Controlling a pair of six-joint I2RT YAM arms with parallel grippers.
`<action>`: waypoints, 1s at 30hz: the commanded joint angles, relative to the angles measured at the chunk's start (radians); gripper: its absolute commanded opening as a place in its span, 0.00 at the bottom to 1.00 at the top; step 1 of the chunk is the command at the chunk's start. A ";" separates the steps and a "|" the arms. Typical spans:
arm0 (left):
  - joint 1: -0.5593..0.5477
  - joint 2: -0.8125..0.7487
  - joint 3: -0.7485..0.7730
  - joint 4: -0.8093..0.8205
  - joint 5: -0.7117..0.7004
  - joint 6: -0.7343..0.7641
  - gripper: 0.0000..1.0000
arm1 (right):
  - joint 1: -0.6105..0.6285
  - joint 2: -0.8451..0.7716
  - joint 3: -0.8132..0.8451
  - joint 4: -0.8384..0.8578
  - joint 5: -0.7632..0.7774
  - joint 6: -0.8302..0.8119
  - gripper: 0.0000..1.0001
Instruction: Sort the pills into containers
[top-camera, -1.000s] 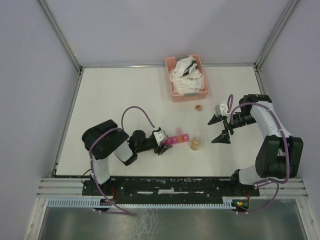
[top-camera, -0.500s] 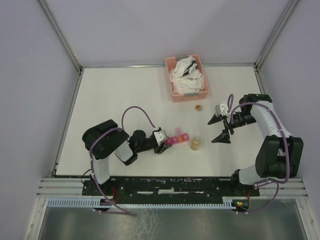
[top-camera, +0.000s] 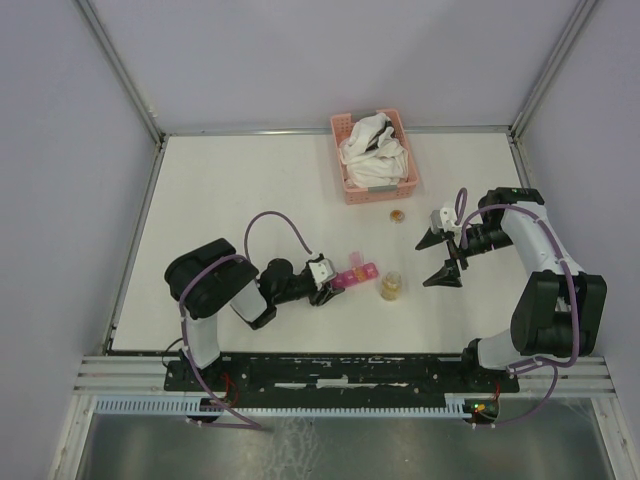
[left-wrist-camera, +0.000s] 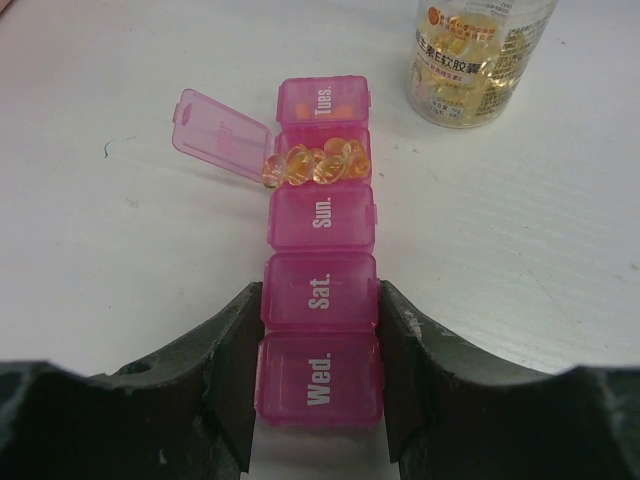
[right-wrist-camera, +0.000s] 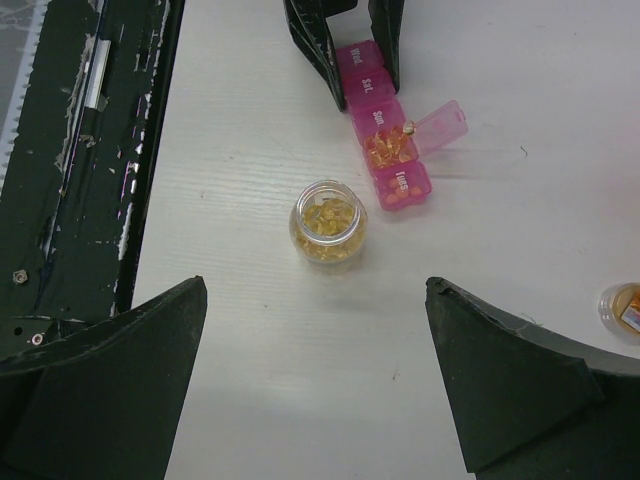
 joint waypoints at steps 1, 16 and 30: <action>0.001 -0.007 0.012 0.002 0.006 -0.009 0.37 | 0.001 0.008 0.035 -0.031 -0.039 -0.026 0.99; -0.033 -0.087 0.002 -0.034 -0.043 -0.001 0.26 | 0.001 0.010 0.038 -0.037 -0.036 -0.030 0.99; -0.063 -0.155 -0.006 -0.044 -0.099 0.002 0.21 | 0.001 0.011 0.036 -0.038 -0.034 -0.032 0.99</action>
